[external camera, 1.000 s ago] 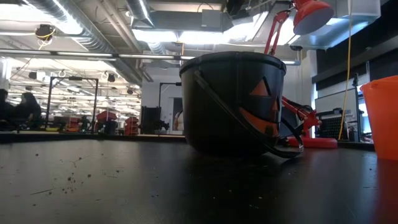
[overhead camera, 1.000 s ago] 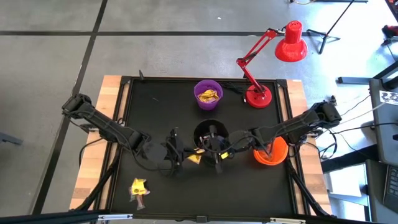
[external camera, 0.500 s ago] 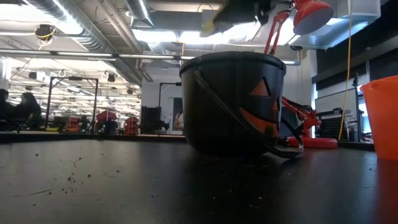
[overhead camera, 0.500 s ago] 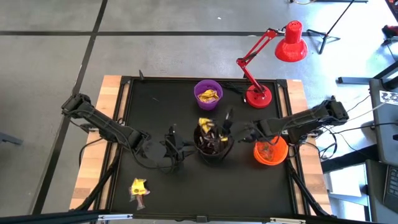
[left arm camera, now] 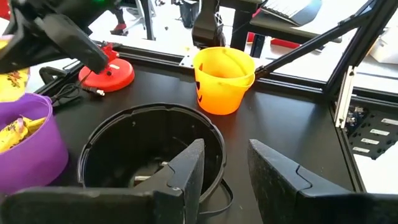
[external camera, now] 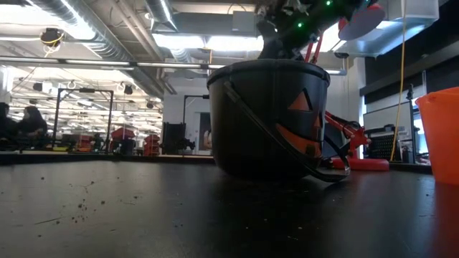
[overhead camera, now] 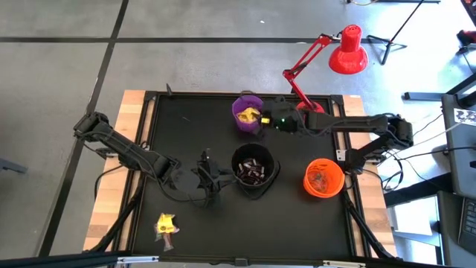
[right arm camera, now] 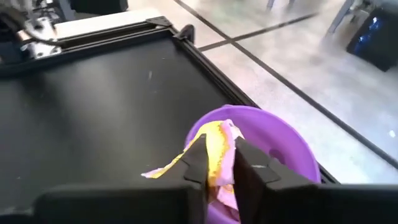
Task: Sort candy
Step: Put the yellow candy into the purple bucket, then adjust the black bucket
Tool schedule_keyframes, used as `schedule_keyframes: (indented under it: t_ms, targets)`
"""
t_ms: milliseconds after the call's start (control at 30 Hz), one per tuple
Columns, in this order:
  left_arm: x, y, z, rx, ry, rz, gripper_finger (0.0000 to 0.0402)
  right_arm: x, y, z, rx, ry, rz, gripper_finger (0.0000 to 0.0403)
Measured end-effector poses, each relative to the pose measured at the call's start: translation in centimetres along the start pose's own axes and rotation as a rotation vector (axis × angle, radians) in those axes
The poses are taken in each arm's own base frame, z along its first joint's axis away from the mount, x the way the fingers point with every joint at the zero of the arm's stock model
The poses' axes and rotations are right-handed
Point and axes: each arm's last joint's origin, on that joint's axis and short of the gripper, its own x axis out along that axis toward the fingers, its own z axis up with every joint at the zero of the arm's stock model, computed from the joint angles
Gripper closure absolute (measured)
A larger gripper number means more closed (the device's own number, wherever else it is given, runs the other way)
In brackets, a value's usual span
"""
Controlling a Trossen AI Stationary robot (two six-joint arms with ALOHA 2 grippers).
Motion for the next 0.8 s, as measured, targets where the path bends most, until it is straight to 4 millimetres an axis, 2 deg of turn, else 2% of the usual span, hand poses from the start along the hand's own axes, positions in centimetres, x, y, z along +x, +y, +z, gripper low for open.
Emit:
schedule_keyframes:
  t_ms: [200,333,400,567,800]
  targets:
    - [0.0,0.0,-0.2,-0.001,0.016,0.005,0.0285,0.6,-1.9,0.1,0.035,0.007,-0.046,0.0279]
    - [0.0,0.2,-0.5,-0.006,0.041,0.015,0.0285,0.6,-1.6,0.1,0.031,0.009,0.013,0.0232]
    - [0.0,0.2,-0.7,-0.017,0.068,0.005,0.0285,0.4,-0.9,0.1,0.015,0.010,0.103,0.0216]
    - [-0.2,0.2,-1.6,-0.074,0.180,-0.045,0.0285,-0.9,1.4,0.5,-0.015,-0.022,0.296,0.0204]
    - [-1.0,-0.2,-2.9,-0.166,0.293,-0.037,0.0285,-4.6,4.6,1.1,-0.133,-0.109,0.364,0.0224]
